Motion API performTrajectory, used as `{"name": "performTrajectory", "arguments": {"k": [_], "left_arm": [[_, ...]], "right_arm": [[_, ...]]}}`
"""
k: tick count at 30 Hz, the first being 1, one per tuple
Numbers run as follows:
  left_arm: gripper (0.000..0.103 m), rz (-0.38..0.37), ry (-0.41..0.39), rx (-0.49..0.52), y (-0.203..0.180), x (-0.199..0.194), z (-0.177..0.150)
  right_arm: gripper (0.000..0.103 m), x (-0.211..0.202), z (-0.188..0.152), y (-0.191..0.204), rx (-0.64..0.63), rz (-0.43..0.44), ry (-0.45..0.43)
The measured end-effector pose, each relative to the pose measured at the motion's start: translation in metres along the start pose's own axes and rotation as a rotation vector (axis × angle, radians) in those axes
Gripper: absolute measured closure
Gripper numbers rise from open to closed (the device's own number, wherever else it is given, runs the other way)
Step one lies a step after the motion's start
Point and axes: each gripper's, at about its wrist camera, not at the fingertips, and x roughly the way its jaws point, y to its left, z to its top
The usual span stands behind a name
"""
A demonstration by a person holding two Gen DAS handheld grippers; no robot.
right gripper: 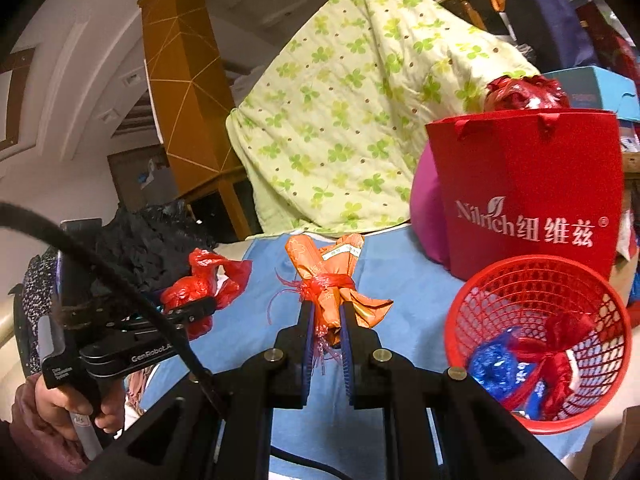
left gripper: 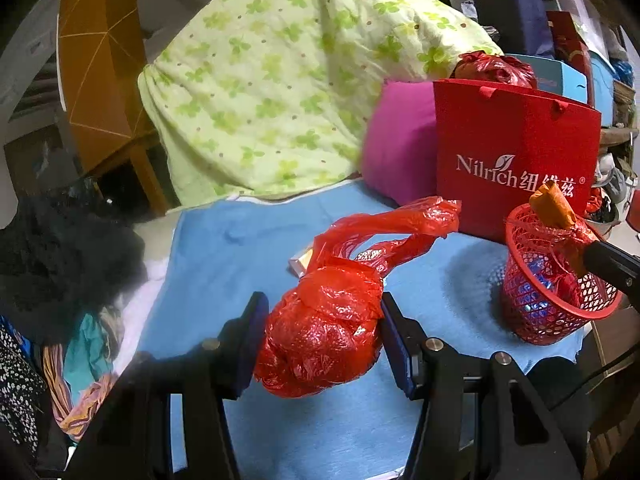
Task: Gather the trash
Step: 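Hold the orange wrapper over the basket with the right gripper while the left brings the red bag closer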
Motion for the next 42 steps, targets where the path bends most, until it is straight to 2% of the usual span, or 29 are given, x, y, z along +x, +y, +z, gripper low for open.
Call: {"name": "performTrajectory", "arguments": {"k": [42], "left_arm": [[0.046, -0.075, -0.02, 0.174, -0.096, -0.013, 0.023]], "right_arm": [[0.09, -0.066, -0.008, -0.085, 0.178, -0.099, -0.093]]}}
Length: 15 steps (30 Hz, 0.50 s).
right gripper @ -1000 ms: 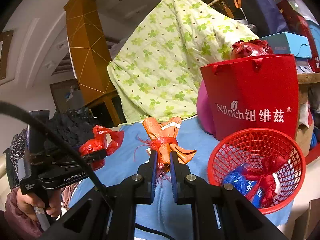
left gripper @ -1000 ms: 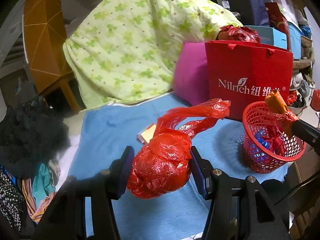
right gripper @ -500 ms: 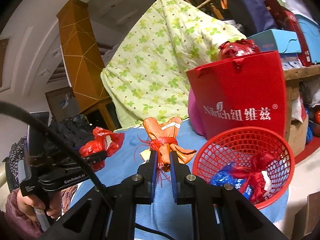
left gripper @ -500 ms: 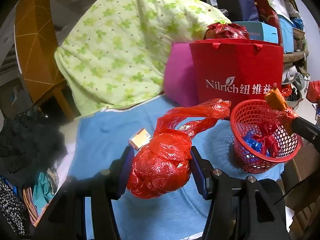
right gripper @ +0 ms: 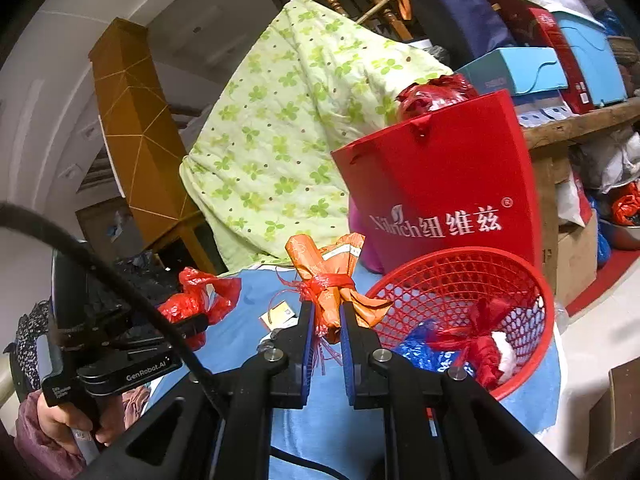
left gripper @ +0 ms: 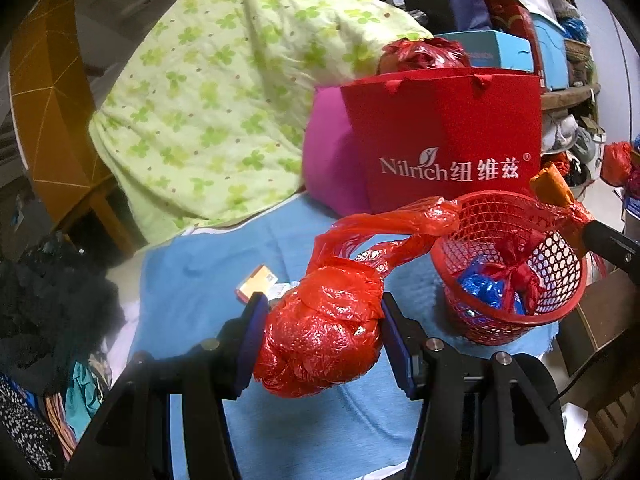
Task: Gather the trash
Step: 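Hold the orange wrapper over the basket with the right gripper while the left brings the red bag closer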
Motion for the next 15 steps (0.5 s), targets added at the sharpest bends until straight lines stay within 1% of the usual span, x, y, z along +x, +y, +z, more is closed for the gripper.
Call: {"name": "performTrajectory", "arguments": {"k": [15], "left_arm": [[0.046, -0.03, -0.01, 0.052, -0.034, 0.001, 0.013]], "right_arm": [[0.09, -0.01, -0.001, -0.015, 0.02, -0.03, -0.009]]}}
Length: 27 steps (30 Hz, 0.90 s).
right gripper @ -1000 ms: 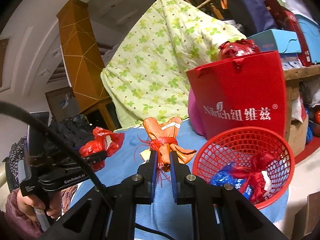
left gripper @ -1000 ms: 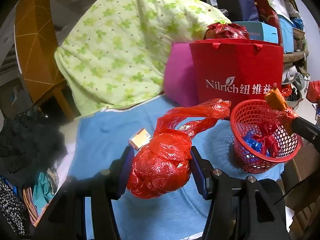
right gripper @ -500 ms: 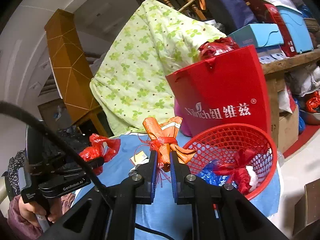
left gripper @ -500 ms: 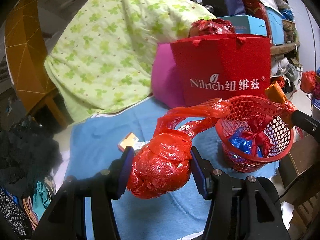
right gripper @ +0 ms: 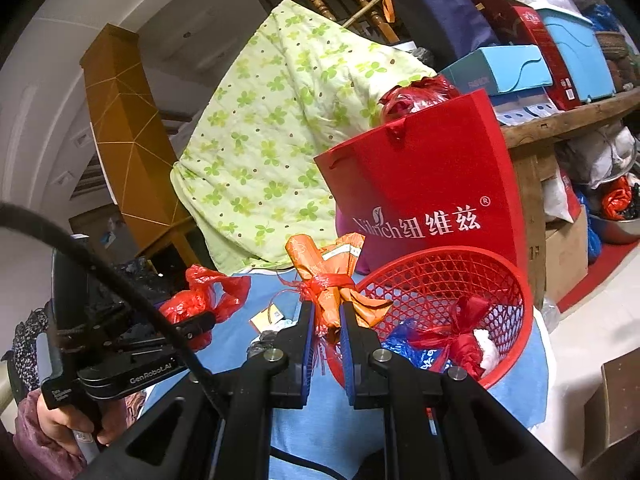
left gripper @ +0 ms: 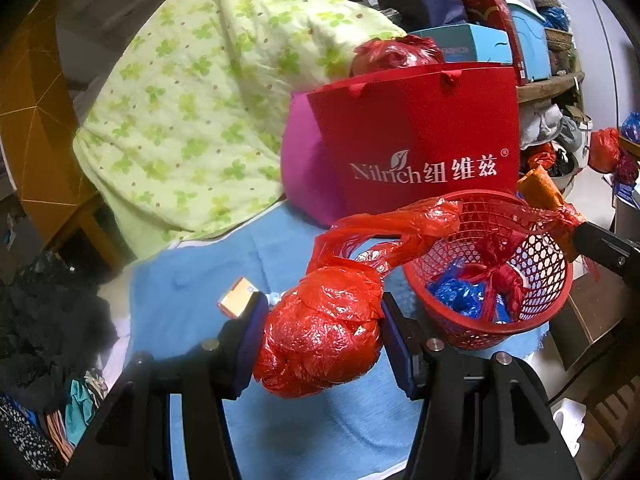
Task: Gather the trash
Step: 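Hold the orange wrapper over the basket with the right gripper while the left brings the red bag closer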
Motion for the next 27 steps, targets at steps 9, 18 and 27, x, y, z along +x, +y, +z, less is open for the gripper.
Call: {"name": "performTrajectory", "arguments": {"k": [9, 18, 27], "left_arm": [[0.046, -0.024, -0.007, 0.035, -0.016, 0.005, 0.007], [0.046, -0.126, -0.01, 0.029, -0.024, 0.01, 0.016], [0.045, -0.3, -0.023, -0.007, -0.038, 0.023, 0.036]], "right_arm": [[0.09, -0.005, 0.001, -0.011, 0.018, -0.021, -0.005], [0.09, -0.009, -0.001, -0.024, 0.047, -0.054, -0.003], [0.09, -0.008, -0.002, -0.043, 0.09, -0.089, -0.004]]}}
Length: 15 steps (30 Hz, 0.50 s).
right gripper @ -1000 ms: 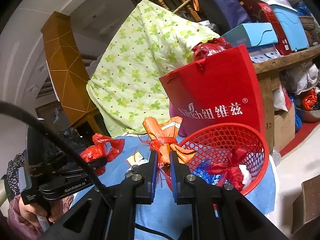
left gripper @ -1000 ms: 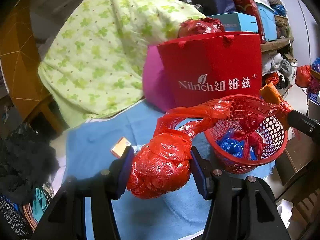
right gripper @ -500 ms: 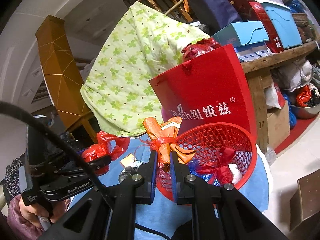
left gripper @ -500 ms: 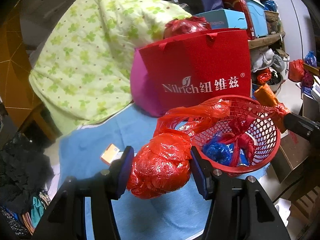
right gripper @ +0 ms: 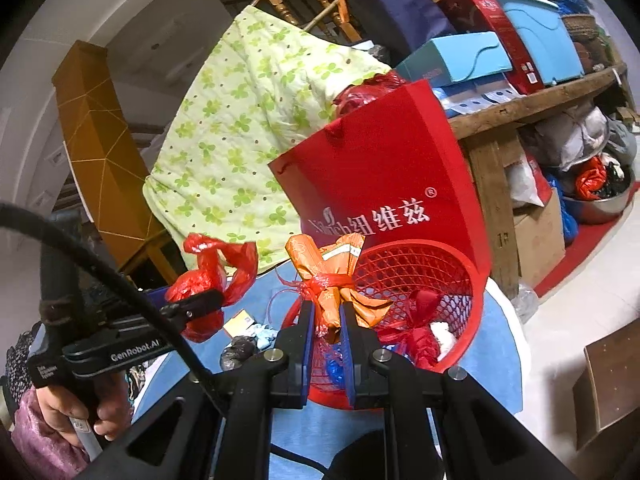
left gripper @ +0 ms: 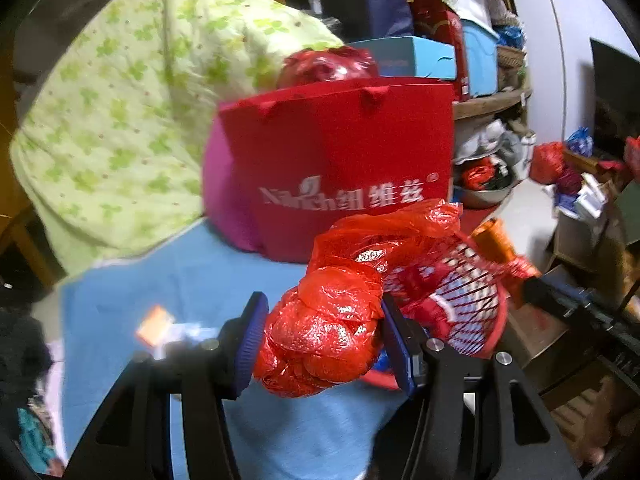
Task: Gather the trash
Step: 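Hold the orange wrapper over the basket with the right gripper while the left brings the red bag closer, then open both grippers over the red mesh basket to drop wrapper and red bag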
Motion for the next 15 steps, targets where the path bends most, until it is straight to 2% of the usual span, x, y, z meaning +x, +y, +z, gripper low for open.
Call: {"name": "performTrajectory", "arguments": {"k": [5, 8, 10, 11, 14, 15], "left_arm": [[0.043, -0.161, 0.024, -0.088, 0.003, 0.03, 0.012], [0.041, -0.196, 0.05, -0.128, 0.006, 0.05, 0.015], [0.039, -0.234, 0.072, -0.153, 0.009, 0.058, 0.012], [0.038, -0.256, 0.083, -0.168, 0.012, 0.061, 0.009], [0.032, -0.286, 0.088, -0.191, 0.018, 0.062, 0.0], [0.032, -0.279, 0.089, -0.191, 0.02, 0.061, -0.001]], "right_arm": [[0.089, 0.02, 0.0, -0.026, 0.084, -0.036, 0.019], [0.087, 0.042, -0.001, -0.044, 0.158, -0.04, 0.076], [0.08, 0.051, -0.003, -0.05, 0.185, -0.043, 0.094], [0.072, 0.054, -0.005, -0.052, 0.201, -0.041, 0.1], [0.037, 0.053, -0.01, -0.052, 0.214, -0.037, 0.078], [0.037, 0.05, -0.011, -0.05, 0.203, -0.042, 0.065]]}}
